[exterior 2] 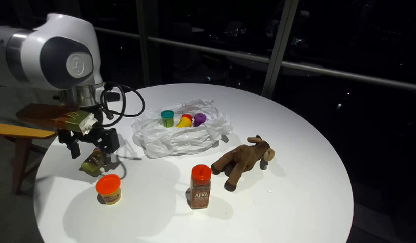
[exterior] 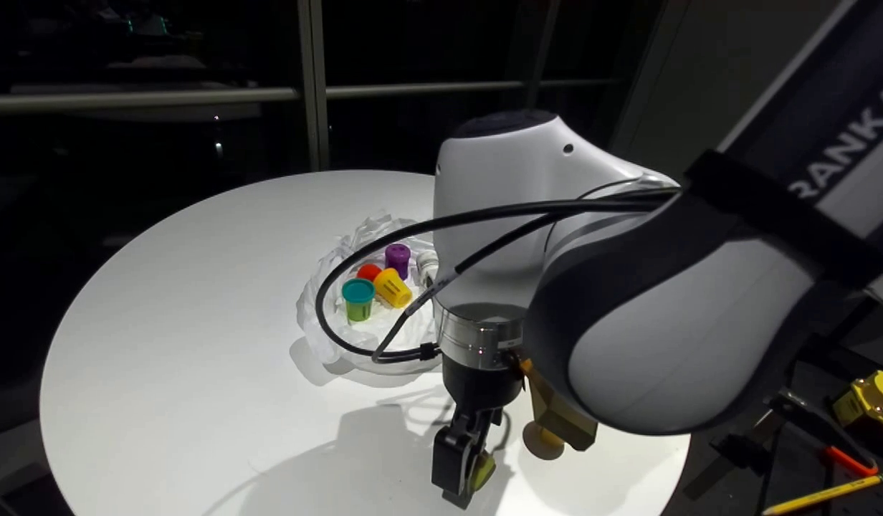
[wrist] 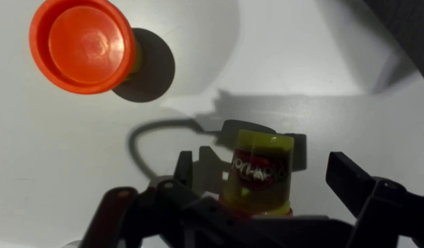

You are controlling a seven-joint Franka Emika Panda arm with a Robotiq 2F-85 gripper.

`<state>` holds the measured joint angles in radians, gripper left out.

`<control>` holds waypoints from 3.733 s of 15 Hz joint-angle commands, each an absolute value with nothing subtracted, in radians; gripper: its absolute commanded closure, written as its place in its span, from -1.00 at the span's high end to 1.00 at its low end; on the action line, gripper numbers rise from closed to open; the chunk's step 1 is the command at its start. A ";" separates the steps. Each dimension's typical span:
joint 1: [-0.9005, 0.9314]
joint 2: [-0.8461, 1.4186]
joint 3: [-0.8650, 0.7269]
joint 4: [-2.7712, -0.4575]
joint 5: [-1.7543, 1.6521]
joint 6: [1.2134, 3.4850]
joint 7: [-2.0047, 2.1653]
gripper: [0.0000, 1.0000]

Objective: Pick the objects on the table and put them in the plastic bag

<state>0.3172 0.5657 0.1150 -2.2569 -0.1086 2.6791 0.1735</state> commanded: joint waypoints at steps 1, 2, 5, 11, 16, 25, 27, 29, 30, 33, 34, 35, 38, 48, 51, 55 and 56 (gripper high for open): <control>0.354 0.602 0.071 -2.236 -0.143 2.724 0.197 0.87; 0.359 0.610 0.064 -2.233 -0.144 2.727 0.197 0.46; 0.360 0.611 0.065 -2.233 -0.140 2.734 0.188 0.25; 0.369 0.566 0.051 -2.237 -0.142 2.750 0.203 -0.62; 0.431 0.430 -0.059 -2.192 -0.193 2.696 0.341 -0.63; 0.471 0.638 -0.260 -1.858 -0.305 2.812 0.680 -0.63; 0.462 0.692 -0.260 -1.822 -0.272 2.775 0.694 -0.63; 0.443 0.726 -0.231 -1.801 -0.239 2.747 0.682 -0.63; 0.436 0.742 -0.219 -1.791 -0.224 2.741 0.673 -0.63; 0.437 0.759 -0.202 -1.788 -0.192 2.731 0.661 -0.63; 0.441 0.769 -0.204 -1.785 -0.189 2.731 0.665 -0.63; 0.447 0.787 -0.215 -1.774 -0.190 2.731 0.679 -0.63; 0.467 0.838 -0.253 -1.749 -0.196 2.764 0.737 -0.63; 0.491 0.927 -0.301 -1.640 -0.184 2.799 0.886 0.37; 0.522 0.912 -0.356 -1.655 -0.193 2.850 0.933 0.65; 0.574 0.850 -0.445 -1.708 -0.194 2.908 0.975 1.00; 0.587 0.829 -0.463 -1.722 -0.199 2.904 0.971 1.00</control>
